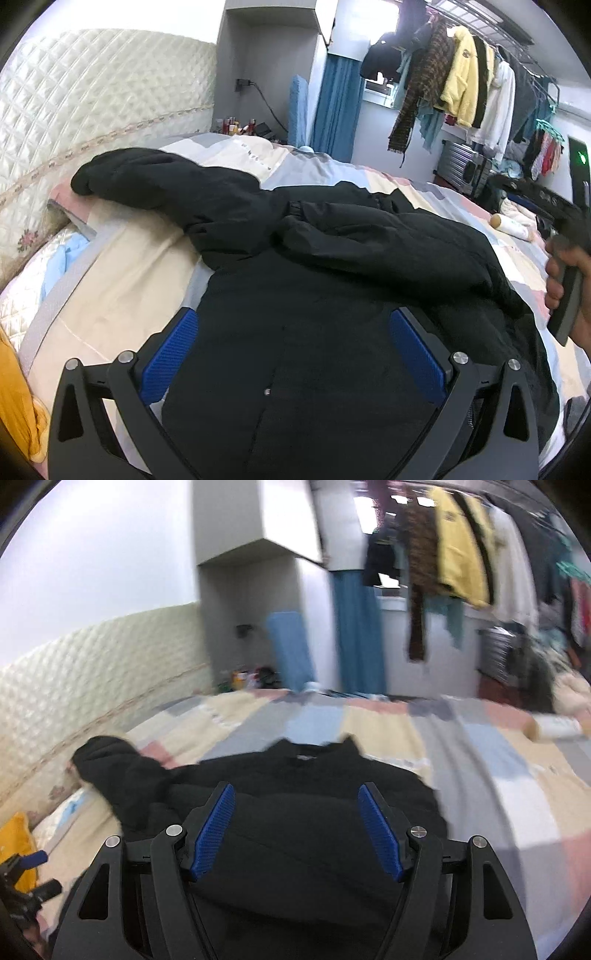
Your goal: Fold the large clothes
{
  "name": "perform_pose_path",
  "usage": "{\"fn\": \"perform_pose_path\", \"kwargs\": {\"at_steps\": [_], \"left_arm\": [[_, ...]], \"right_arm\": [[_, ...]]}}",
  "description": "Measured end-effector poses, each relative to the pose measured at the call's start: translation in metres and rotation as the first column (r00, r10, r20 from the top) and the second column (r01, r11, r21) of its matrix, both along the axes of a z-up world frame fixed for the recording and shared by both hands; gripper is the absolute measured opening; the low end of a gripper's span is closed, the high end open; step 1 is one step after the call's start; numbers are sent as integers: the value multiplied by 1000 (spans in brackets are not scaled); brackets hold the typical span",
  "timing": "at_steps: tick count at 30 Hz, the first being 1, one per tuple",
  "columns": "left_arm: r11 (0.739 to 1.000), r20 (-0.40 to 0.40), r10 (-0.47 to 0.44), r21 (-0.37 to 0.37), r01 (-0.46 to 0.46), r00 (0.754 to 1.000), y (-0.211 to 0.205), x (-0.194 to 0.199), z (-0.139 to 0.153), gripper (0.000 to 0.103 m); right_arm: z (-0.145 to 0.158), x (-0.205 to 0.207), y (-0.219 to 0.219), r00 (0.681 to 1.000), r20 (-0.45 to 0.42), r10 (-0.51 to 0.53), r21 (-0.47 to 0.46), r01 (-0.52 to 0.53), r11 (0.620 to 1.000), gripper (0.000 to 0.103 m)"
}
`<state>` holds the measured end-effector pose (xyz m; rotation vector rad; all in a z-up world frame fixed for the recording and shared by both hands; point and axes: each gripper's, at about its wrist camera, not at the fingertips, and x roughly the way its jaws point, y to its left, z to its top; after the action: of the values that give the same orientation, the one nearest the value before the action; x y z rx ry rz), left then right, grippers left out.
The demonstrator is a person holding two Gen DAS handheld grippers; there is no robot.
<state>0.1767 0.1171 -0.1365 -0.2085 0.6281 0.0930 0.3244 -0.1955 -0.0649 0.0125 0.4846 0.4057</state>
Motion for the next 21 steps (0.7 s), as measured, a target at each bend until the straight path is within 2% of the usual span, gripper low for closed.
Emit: {"fn": "perform_pose_path", "kwargs": {"at_steps": [5,9,12,18,21], "left_arm": [[999,0,-42,19,42,999,-20,2,-3,103],[998,-11,-61,8,61,998,-29,2,-8,103],[998,-9,-65,-3,65,998,-35,2,-9,103],[998,-10,-63,-4,63,998,-42,3,-14,103],[998,-22,-61,2,61,998,-43,7,-17,103]], "right_arm": [[-21,3,-66,992,-66,-104,31,107,994,69],[-41,10,-90,984,-118,-131,36,136,990,68],[-63,16,-96,977,-171,-130,15,134,991,68],[-98,22,-85,963,-242,-115,-119,88,989,68],[-113,22,-82,954,-282,-104,-140,66,988,67]]}}
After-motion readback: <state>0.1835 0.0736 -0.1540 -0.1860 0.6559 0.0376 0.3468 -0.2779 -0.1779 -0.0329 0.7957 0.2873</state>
